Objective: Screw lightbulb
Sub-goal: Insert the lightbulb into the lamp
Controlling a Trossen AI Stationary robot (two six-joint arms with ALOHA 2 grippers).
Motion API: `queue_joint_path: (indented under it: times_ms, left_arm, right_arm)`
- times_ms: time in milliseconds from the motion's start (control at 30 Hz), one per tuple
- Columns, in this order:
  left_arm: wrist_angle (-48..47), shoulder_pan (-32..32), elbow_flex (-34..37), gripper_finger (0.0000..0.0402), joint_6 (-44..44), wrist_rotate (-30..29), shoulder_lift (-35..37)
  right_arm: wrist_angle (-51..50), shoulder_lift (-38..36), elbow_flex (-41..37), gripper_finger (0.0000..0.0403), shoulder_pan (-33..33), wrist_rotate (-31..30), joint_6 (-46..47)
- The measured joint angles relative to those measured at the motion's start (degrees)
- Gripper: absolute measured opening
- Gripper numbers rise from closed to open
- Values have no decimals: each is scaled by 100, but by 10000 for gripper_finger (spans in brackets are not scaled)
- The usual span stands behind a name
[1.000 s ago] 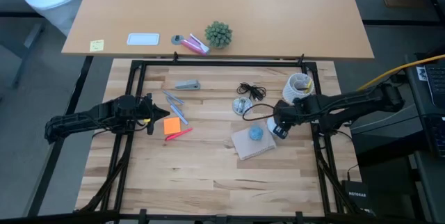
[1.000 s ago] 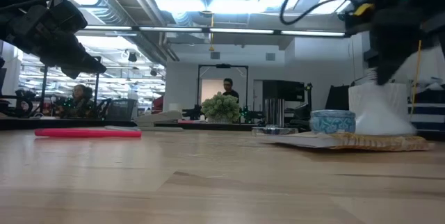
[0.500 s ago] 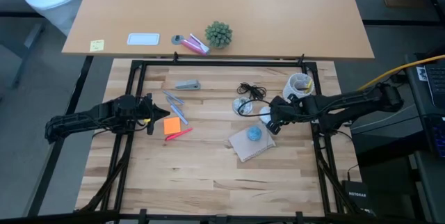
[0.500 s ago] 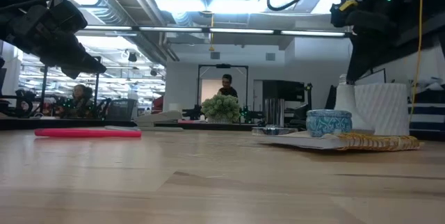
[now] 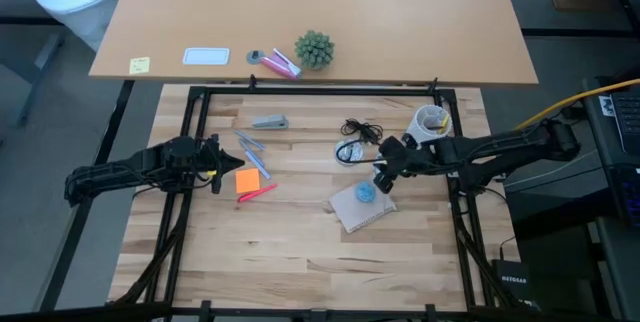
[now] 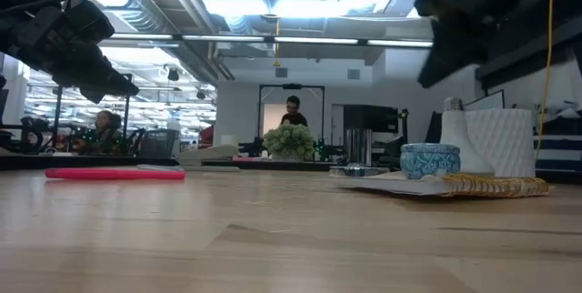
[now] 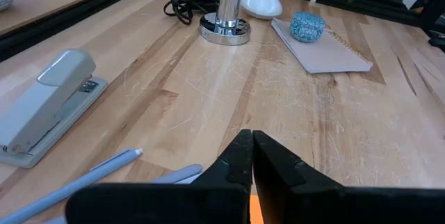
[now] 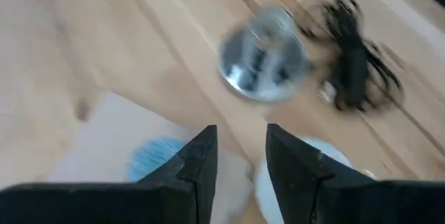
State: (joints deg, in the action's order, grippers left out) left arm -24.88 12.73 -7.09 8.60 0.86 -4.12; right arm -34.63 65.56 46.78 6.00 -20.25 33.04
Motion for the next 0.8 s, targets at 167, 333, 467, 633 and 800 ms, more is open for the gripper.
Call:
queue_joint_path:
  times_ms: [167,333,467,633,800]
  left_arm:
    - [-1,0,-2,4,0,-1,0]
    - [0,0,-1,4,0,-1,0]
    - [0,0,-2,4,0,0,0]
    - [0,0,-2,4,0,0,0]
    - [0,0,-2,4,-1,0,0]
  right_arm:
    - [1123,-4,4,122,0,35,-931]
    - [1529,-29,7,122,2,36,-1578]
    - [1530,-48,7,122,2,35,-1855]
    - [1843,-48,7,122,1,33,-2351]
    - [2117,-48,7,122,0,35,-2448]
